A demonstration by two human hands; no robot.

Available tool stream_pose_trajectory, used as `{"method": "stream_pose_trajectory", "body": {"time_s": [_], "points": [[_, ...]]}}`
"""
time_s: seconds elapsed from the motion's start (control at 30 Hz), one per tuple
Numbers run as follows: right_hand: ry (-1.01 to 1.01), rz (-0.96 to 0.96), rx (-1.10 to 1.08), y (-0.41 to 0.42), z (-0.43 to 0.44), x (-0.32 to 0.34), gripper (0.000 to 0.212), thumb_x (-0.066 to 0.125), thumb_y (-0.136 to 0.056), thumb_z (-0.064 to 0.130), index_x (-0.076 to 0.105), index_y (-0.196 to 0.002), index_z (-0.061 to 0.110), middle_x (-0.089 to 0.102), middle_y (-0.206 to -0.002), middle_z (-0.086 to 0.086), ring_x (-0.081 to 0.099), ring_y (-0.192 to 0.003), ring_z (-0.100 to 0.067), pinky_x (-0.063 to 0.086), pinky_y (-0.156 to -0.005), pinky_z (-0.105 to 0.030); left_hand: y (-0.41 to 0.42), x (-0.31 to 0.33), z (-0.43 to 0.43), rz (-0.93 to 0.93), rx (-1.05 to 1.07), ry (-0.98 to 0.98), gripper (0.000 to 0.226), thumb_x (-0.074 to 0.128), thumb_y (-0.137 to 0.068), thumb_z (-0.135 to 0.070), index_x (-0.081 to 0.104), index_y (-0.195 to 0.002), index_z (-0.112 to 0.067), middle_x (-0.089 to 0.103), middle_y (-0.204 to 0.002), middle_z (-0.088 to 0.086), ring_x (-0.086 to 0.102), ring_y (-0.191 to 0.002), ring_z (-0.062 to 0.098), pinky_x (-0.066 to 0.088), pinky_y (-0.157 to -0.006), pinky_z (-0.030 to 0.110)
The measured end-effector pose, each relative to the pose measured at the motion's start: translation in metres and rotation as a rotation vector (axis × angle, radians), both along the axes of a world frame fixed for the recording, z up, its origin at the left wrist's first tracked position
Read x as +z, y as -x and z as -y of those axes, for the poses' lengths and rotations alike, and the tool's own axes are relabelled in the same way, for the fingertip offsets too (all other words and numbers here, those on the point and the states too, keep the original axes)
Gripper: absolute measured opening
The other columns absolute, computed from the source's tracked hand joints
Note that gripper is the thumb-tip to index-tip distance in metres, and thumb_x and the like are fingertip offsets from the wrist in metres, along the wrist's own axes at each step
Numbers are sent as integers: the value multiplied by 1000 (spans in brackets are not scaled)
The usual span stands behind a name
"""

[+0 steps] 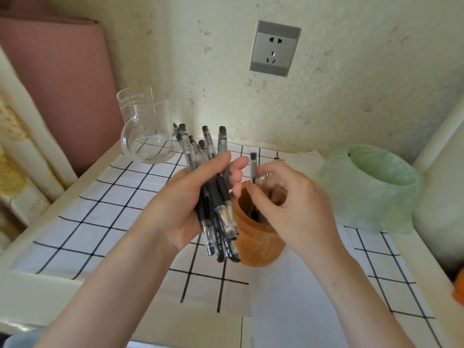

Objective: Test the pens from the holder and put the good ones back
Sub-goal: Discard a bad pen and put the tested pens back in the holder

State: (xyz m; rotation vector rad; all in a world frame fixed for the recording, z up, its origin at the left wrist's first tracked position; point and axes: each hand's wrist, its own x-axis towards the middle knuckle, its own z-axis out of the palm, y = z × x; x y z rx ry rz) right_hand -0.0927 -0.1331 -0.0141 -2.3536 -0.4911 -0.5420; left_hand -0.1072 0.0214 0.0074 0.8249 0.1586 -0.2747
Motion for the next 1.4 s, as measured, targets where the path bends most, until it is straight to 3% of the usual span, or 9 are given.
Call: {"method": "stream_pose_trajectory", "body": {"time_s": [0.13, 0.27, 0.47, 0.53, 0.6, 0.73, 0.93, 1.17, 1.4], "points": [[99, 9, -3, 2, 7, 2, 35, 48, -78, 58, 54, -61, 27, 53, -65, 15, 43, -78, -5, 37, -60, -21, 0, 0, 1, 15, 48, -7, 21, 63, -78, -19, 71, -88, -3, 72, -81, 3, 63, -61, 8, 57, -69, 27], [-25, -113, 11, -2, 14, 7, 58, 46, -72, 76, 68, -91, 26, 57, -84, 13, 49, -80, -2, 38, -65, -13, 1, 1, 0, -2, 10, 23, 24, 63, -78, -19, 70, -91, 0, 71, -79, 5, 60, -56, 11, 56, -60, 22], [-377, -177, 111, 5, 12, 16, 47, 47, -82, 67, 70, -76, 26, 45, -54, -7, 44, -53, -24, 35, -52, -31, 1, -1, -1, 0, -39, 5, 20, 62, -80, -20, 75, -79, -5, 62, -72, 5, 57, -55, 11, 54, -56, 19], [-427, -147, 113, 6, 10, 20, 43, 46, -91, 54, 71, -72, 24, 41, -47, 3, 37, -48, -18, 31, -49, -26, 1, -2, -2, 7, -72, -23, 19, 63, -81, -21, 71, -88, -6, 60, -70, 5, 56, -56, 12, 53, -54, 18], [-432, -167, 137, 7, 7, 22, 28, 55, -87, 43, 72, -75, 25, 59, -55, 11, 46, -50, -16, 37, -50, -20, 2, -2, -2, 27, -135, -64, 25, 62, -82, -22, 62, -102, -6, 59, -71, 5, 55, -55, 12, 52, -52, 17], [-492, -311, 258, 12, 0, 22, 27, 61, -81, 43, 73, -78, 19, 71, -72, -2, 62, -73, -39, 51, -68, -43, 5, -1, 2, 131, -264, -172, 17, 60, -85, -20, 62, -97, -8, 57, -77, 6, 55, -55, 10, 51, -52, 17], [-574, -410, 218, 9, 0, 20, 24, 64, -85, 33, 71, -76, 13, 69, -65, 1, 65, -66, -9, 50, -69, -16, 8, 2, 5, 147, -244, -189, 21, 58, -82, -9, 65, -101, -3, 70, -85, 9, 70, -78, 12, 58, -69, 25], [-924, -96, 102, 2, 12, 29, 15, 53, -88, 18, 62, -78, 12, 53, -57, 4, 41, -44, -12, 32, -43, -23, 5, 2, 2, 161, -41, -256, 32, 52, -89, -7, 52, -120, 2, 72, -105, 6, 70, -91, 20, 58, -73, 28], [-774, 108, 44, 1, 17, 27, 16, 49, -95, 19, 58, -83, 13, 51, -59, -2, 45, -48, -17, 39, -49, -25, 5, 2, 8, 202, 57, -264, 16, 52, -89, -3, 58, -104, -3, 73, -99, 9, 71, -87, 19, 58, -70, 24]]}}
